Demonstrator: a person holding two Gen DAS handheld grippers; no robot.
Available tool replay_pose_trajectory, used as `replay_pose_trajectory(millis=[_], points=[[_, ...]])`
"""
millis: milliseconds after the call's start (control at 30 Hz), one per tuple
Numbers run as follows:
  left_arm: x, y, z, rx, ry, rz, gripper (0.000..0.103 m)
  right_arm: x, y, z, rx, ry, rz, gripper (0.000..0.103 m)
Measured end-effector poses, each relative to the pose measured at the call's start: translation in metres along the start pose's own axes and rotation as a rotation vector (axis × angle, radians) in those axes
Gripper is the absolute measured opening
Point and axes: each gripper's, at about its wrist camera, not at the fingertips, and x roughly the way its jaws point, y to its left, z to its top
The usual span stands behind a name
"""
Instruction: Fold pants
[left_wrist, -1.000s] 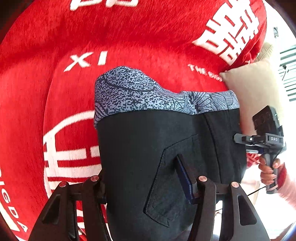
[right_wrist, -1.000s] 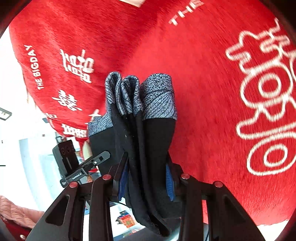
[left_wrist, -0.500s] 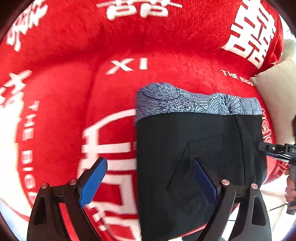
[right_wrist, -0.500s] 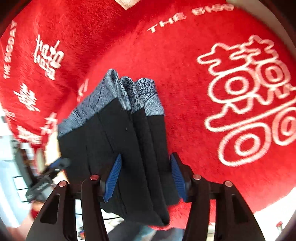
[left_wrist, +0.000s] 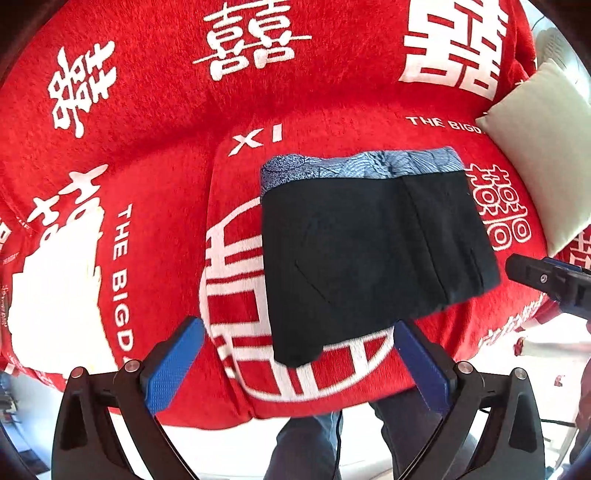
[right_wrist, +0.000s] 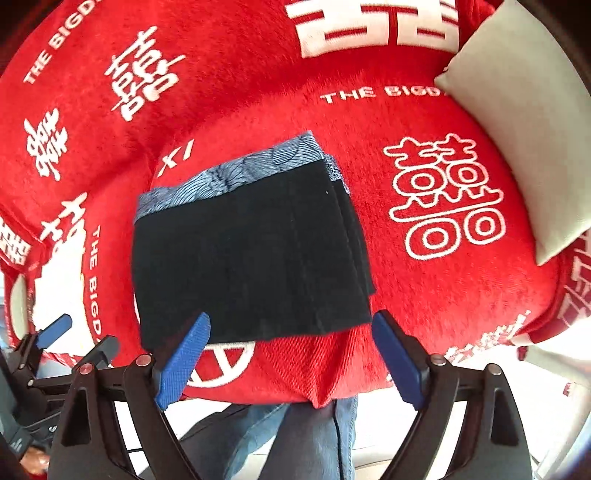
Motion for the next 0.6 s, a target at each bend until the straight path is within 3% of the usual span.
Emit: replay_pose_trajectory(millis=[300,600], points=[[-0.033,0.006,-0.008,-0.048,0.000,0.069,0.103,-0.038,0.021,-0.022,-0.043,-0.034,-0.094,0.092],[-0.047,0.004,-0.013,-0.059,-0.003,0.047,0.103,-0.048,0.033,-0.030,-0.056,-0.009,-0.103,0.092]])
